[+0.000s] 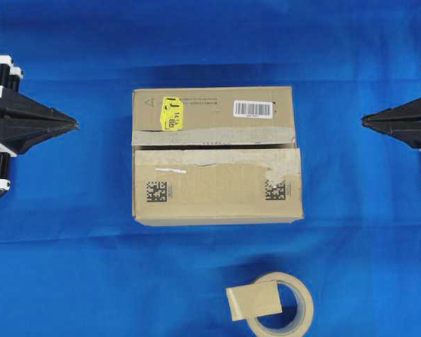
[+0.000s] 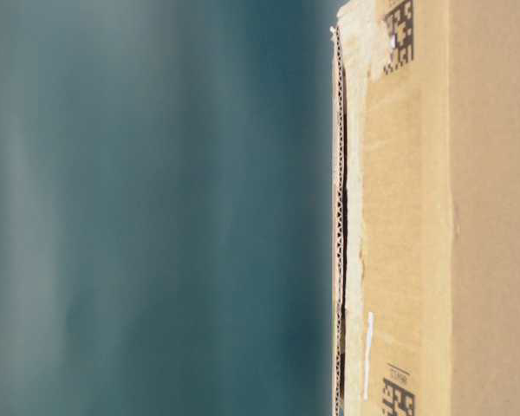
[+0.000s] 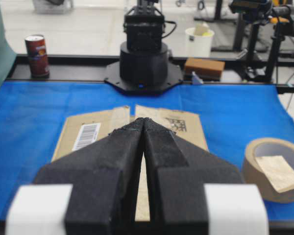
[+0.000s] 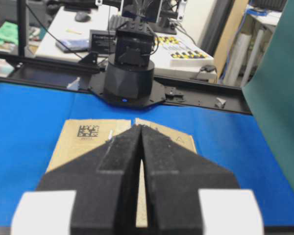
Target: Apply tape along the seams of the closed cardboard box to seal it securely.
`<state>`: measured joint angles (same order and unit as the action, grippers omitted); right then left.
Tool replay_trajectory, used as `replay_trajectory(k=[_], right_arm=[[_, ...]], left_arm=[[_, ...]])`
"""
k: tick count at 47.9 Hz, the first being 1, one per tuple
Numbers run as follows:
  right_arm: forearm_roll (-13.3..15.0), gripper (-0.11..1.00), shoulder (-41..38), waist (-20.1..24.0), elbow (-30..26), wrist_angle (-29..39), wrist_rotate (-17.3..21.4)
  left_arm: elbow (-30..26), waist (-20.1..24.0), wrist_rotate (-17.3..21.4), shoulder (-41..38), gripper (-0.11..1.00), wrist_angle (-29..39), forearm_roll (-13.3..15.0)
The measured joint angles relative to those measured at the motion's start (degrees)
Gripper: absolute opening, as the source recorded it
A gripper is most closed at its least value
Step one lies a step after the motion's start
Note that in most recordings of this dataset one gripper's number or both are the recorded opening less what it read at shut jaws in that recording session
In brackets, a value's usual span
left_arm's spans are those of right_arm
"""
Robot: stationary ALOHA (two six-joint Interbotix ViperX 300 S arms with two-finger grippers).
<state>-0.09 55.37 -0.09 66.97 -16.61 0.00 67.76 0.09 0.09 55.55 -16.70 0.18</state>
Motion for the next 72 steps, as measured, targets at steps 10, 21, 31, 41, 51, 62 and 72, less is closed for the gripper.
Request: replay_trajectory(k=[10,21,31,41,51,62,72], right_arm=[[0.0,-0.02,-1.6,0.0,-0.3,1.6,0.4],[-0.4,-0.02,-2.5,0.0,-1.2,1.8,0.5],[-0.5,-0.01,-2.5,0.0,-1.8,1.9,0.5],[-0.4,-0.01,-2.5,-0.1,-1.9,1.9,0.5],[-0.5,0.01,-3.0,-0.6,-1.9,1.8,0.5],[-0.5,0.02,-3.4,-0.7,-1.9,1.8,0.5],[-0.5,0.02,-3.7,-0.7,-1.9,1.8,0.5]], left_arm=[[0.1,-0.9,0.6,-0.6,0.00,1.1,0.9],[0.0,-4.9,11.9,-3.3,0.00,-3.9,1.0],[-0.4,-7.4,20.0,-6.2,0.02,-7.7,1.0],[-0.7,-11.8,29.4,-9.8,0.53,-9.1,1.1],[-2.9,-16.5,39.6,-20.4,0.64,-12.0,1.0],[-10.7,-18.6,50.8,-37.6,0.65,-14.9,1.1],[-21.0,-20.2,59.0,-51.9,0.65,-12.0,1.3]])
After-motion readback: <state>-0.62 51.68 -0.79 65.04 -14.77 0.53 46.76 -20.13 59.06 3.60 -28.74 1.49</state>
